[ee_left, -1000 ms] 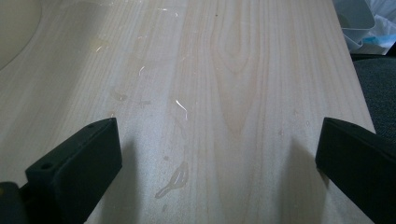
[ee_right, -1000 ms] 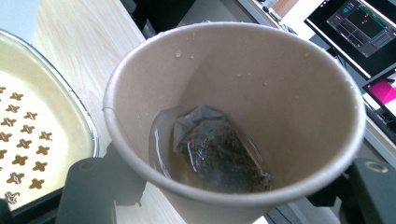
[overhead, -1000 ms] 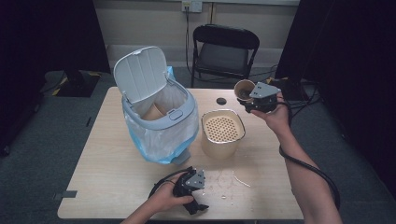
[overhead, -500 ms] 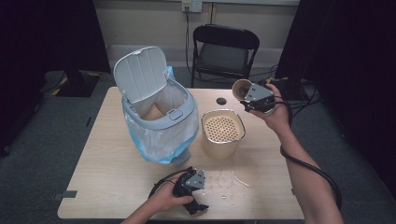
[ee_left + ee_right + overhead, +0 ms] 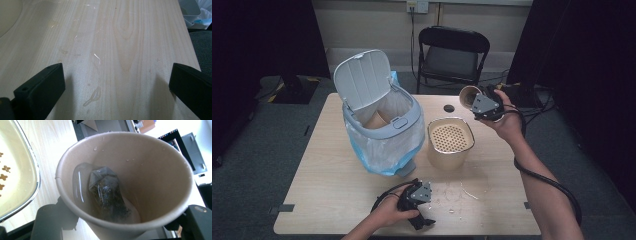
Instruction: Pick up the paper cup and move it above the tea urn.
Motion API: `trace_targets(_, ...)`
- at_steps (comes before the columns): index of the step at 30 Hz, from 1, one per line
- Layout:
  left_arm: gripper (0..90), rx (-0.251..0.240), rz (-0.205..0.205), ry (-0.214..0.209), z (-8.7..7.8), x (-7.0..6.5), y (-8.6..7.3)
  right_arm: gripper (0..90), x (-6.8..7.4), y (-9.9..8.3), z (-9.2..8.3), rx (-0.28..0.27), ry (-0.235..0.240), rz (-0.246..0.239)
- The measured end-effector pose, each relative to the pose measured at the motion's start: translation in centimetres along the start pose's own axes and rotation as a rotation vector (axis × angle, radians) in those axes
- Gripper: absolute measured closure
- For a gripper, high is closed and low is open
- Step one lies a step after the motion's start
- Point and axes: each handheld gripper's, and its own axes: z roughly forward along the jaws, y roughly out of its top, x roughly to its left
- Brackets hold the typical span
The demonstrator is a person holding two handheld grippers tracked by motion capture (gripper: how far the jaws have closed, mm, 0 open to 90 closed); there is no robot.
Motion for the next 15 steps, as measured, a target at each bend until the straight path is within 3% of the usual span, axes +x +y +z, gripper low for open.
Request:
trace_targets(6, 0.0, 0.003, 0.004, -0.001, 0.0, 0.0, 0.0, 31.3, 0.3, 0.9, -0.3, 0.014, -0.015, -0.096)
trace_targets(12, 0.0, 0.000, 0.001, 0.001, 0.0, 0.0, 0.0, 31.3, 0.8, 1.3, -0.5, 0.046, -0.044, -0.227)
trace_targets(15, 0.0, 0.002, 0.002, 0.000, 0.0, 0.0, 0.0, 31.3, 0.8, 1.3, -0.6, 0.055, -0.048, -0.248)
